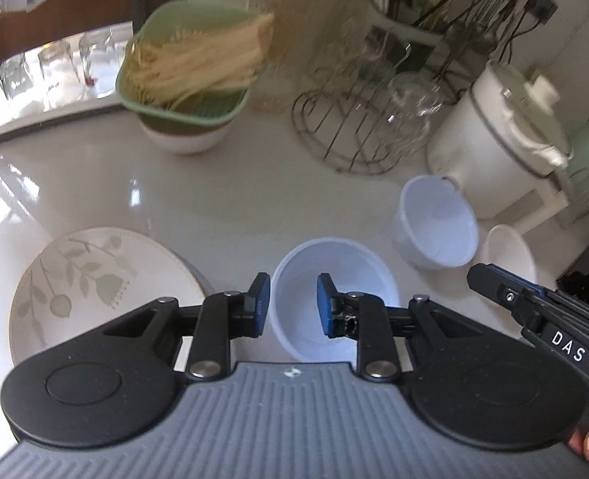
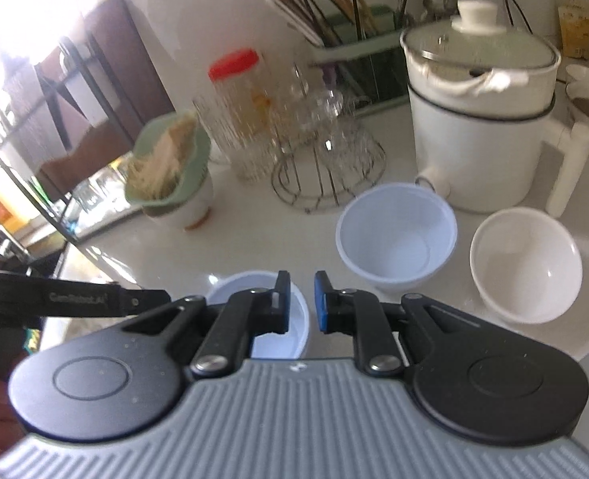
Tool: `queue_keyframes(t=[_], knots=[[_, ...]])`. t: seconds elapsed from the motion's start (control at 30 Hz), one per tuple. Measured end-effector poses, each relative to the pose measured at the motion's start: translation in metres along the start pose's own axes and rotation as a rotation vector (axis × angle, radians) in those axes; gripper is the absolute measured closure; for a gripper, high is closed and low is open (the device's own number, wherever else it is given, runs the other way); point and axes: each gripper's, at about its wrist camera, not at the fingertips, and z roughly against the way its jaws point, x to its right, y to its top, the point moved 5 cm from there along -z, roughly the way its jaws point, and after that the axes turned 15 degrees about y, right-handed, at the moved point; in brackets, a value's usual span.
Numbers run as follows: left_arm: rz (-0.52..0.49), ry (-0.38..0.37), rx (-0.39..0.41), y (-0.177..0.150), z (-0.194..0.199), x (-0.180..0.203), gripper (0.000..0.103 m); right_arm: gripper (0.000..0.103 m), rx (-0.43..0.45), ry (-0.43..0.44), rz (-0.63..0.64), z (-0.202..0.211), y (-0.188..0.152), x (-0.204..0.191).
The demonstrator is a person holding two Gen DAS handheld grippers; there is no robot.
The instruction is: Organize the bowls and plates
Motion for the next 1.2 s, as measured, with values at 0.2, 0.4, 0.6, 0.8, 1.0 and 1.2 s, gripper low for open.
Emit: queue_keyframes(t=[0.2, 0.4, 0.6, 0.8, 1.0, 1.2], knots=[[0.023, -0.029, 0.046, 0.008, 0.028, 0.006, 0.074, 0.086, 0.032, 0.002, 0.015, 0.020, 0.013, -0.005], [0.006, -0.059, 0.093, 0.008, 0.057, 0.015, 0.074, 0.086, 0.062, 0.014, 0.027, 0.042, 0.017, -0.012], [-0.025, -0.069, 0.135, 0.004, 0.071, 0.022, 0.074, 0.086, 0.073, 0.024, 0.043, 0.057, 0.017, -0.017], [-0.020, -0.073, 0.164, -0.004, 0.087, 0.027, 0.074, 0.086, 0.091, 0.021, 0.066, 0.074, 0.017, -0.017], [-0.006, -0.080, 0.175, -0.008, 0.095, 0.028, 0.073, 0.086, 0.086, 0.014, 0.084, 0.076, 0.010, -0.013], [-0.048, -0.103, 0.194, -0.007, 0.108, 0.021, 0.073, 0.086, 0.127, -0.034, 0.092, 0.085, 0.005, -0.022]])
